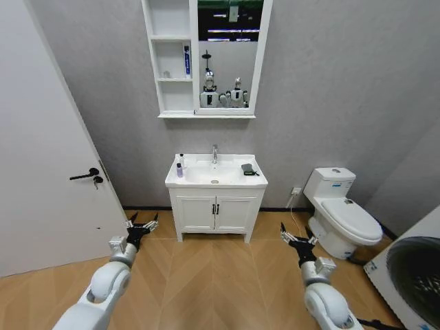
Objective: Move facial cleanser and shampoo from washbasin to cabinet, then wipe washbasin with towel.
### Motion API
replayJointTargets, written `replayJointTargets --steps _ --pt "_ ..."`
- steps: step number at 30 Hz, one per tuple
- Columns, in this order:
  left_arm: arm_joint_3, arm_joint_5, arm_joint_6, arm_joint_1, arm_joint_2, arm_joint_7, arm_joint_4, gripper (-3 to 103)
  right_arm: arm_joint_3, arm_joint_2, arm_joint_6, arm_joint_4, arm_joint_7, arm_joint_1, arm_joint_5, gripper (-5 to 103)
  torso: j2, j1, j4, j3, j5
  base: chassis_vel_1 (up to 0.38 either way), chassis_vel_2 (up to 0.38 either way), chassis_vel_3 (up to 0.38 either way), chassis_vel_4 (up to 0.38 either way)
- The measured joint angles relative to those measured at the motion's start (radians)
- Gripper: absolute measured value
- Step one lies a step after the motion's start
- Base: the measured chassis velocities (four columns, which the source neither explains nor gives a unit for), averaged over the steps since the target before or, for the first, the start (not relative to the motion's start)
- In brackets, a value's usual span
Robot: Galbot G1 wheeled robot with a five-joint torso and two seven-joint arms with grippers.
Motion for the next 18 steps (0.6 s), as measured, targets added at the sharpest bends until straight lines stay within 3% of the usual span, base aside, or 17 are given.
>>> replayJointTargets --steps 6,12,18 --pt "-0.023 0.012 -0.009 0.029 -0.008 0.013 -0.014 96 -0.003 0.012 -0.021 0.036 0.028 -0.021 -0.001 100 0.000 0.000 0.0001 0.000 -0.0002 0.000 0.000 0.000 0.000" --pt "0.000 -0.009 -0.008 -0.035 0.025 0.012 -0.009 96 -0.015 -0.053 -0.008 0.043 0.018 -0.008 0.005 100 0.000 0.000 -0.0001 0.000 -0.0001 0.000 0.000 0.000 0.000" --pt "0.007 -0.005 -0.008 -0.037 0.020 -0.001 0.000 96 -0.039 -0.015 0.001 0.069 0.034 -0.046 -0.021 100 0.000 0.000 -0.0003 0.000 0.0002 0.000 0.000 0.000 0.000"
